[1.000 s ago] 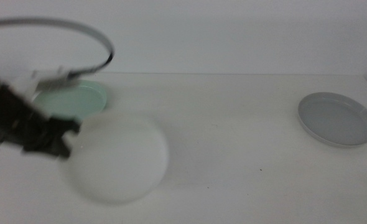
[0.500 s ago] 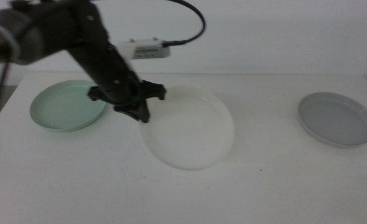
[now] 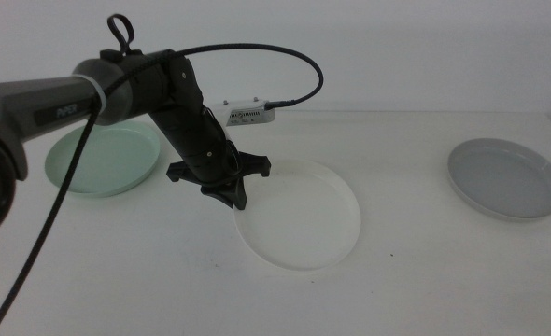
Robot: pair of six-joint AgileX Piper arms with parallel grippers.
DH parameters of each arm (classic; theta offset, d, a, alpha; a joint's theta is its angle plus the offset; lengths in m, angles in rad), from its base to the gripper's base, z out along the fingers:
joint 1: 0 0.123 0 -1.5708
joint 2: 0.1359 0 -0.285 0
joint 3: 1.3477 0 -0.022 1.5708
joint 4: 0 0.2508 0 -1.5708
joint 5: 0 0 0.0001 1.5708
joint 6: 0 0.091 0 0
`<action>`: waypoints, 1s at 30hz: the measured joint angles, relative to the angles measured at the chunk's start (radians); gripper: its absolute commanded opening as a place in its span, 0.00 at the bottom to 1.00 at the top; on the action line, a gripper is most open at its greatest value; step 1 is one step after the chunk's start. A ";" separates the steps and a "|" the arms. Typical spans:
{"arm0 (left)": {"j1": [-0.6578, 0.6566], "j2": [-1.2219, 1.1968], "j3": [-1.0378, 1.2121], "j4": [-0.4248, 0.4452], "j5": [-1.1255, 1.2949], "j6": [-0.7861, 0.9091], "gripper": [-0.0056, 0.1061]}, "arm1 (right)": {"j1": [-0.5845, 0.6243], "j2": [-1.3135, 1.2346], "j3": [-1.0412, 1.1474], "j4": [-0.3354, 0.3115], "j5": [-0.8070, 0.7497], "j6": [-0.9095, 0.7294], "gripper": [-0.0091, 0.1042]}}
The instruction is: Stack the three bowls on top of each other.
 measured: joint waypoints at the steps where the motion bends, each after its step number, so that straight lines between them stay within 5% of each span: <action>1: 0.000 0.007 0.000 -0.008 -0.008 0.004 0.03 | 0.000 0.000 0.000 0.000 0.000 0.000 0.89; 15: 0.000 0.063 -0.005 -0.087 -0.033 0.026 0.05 | 0.000 0.000 0.000 0.000 0.000 0.000 0.89; 20: 0.000 0.063 -0.005 -0.090 -0.035 0.026 0.24 | 0.000 0.000 0.000 0.000 0.000 0.000 0.89; 27: 0.037 0.019 -0.005 -0.095 0.007 0.046 0.84 | 0.000 0.000 0.000 0.000 0.000 0.019 0.89; 30: 0.056 -0.044 -0.005 -0.035 0.042 0.050 0.89 | 0.000 0.000 0.000 0.000 0.000 0.021 0.89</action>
